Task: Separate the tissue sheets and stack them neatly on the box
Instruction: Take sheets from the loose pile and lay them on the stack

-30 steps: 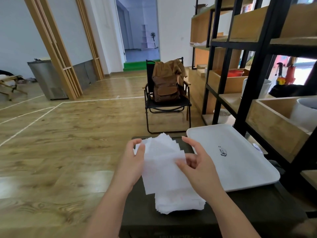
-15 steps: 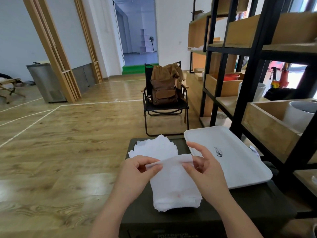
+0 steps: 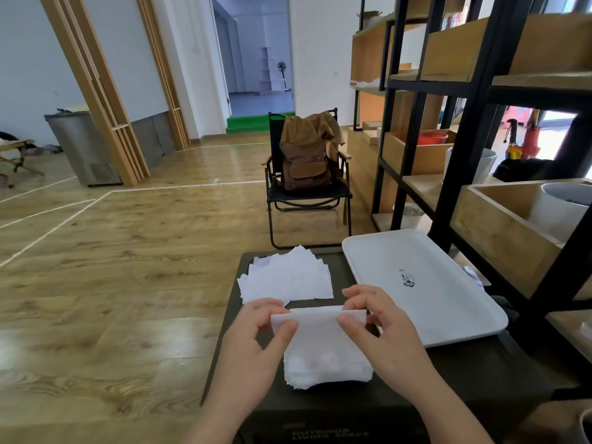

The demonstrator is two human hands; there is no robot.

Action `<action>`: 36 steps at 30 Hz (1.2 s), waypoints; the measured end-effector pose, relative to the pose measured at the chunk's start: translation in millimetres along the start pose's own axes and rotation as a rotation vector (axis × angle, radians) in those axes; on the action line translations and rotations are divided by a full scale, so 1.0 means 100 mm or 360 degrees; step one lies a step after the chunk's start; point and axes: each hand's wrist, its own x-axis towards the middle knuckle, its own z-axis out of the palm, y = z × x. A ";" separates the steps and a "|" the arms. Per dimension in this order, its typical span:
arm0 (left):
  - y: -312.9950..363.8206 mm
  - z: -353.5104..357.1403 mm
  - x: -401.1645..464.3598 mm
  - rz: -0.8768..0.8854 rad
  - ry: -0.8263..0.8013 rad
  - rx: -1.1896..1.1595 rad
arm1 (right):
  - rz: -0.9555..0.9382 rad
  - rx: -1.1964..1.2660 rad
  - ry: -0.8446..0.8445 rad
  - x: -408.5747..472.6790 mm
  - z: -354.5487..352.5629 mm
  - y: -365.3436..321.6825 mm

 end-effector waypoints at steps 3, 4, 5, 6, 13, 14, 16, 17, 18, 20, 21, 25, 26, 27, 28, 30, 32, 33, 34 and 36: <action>0.00 0.11 -0.10 -0.0015 0.0022 -0.0271 | 0.0013 0.0099 -0.0021 -0.03 0.00 -0.01; 0.00 0.14 -0.09 -0.0010 0.0049 -0.0307 | 0.0024 0.0161 -0.0007 -0.02 0.01 -0.01; -0.01 0.18 -0.06 -0.0029 0.0072 -0.0327 | 0.0036 0.0205 0.0024 -0.01 0.02 -0.01; -0.04 0.23 -0.03 -0.0073 0.0092 -0.0326 | 0.0067 0.0218 0.0057 0.02 0.05 0.00; -0.44 0.50 0.29 -0.0474 0.0008 0.0070 | 0.0536 -0.0218 0.0109 0.23 0.19 0.43; -0.49 0.52 0.30 -0.0510 0.0016 0.0103 | 0.0570 -0.0331 0.0085 0.23 0.21 0.48; -0.58 0.55 0.29 -0.0551 0.0045 0.0164 | 0.0608 -0.0490 0.0057 0.23 0.25 0.58; -0.61 0.56 0.28 -0.0560 0.0058 0.0193 | 0.0615 -0.0516 0.0071 0.23 0.26 0.62; -0.63 0.57 0.26 -0.0564 0.0067 0.0219 | 0.0626 -0.0528 0.0090 0.23 0.27 0.65; -0.66 0.57 0.23 -0.0572 0.0063 0.0247 | 0.0658 -0.0584 0.0085 0.25 0.29 0.67; -0.67 0.56 0.23 -0.0584 0.0041 0.0258 | 0.0672 -0.0619 0.0073 0.25 0.31 0.68; -0.63 0.42 0.40 -0.0617 -0.0039 0.0346 | 0.0648 -0.0701 0.0098 0.24 0.33 0.65; -0.60 0.38 0.50 -0.0549 -0.0011 0.0364 | 0.0632 -0.0701 0.0123 0.23 0.32 0.64; -0.57 0.35 0.63 -0.0441 0.0015 0.0377 | 0.0622 -0.0689 0.0151 0.23 0.31 0.63; -0.53 0.35 0.76 -0.0311 0.0014 0.0385 | 0.0622 -0.0669 0.0175 0.23 0.30 0.61; -0.47 0.43 1.05 -0.0065 -0.0147 0.0442 | 0.0636 -0.0623 0.0198 0.24 0.27 0.57; -0.46 0.59 1.28 0.0087 -0.0477 0.0609 | 0.0653 -0.0603 0.0183 0.25 0.25 0.54; -0.48 0.68 1.37 0.0147 -0.0631 0.0728 | 0.0664 -0.0604 0.0169 0.25 0.25 0.53; -0.51 0.75 1.44 0.0200 -0.0754 0.0859 | 0.0671 -0.0603 0.0157 0.24 0.24 0.52; -0.61 0.86 1.56 0.0253 -0.0917 0.1054 | 0.0666 -0.0590 0.0143 0.24 0.22 0.51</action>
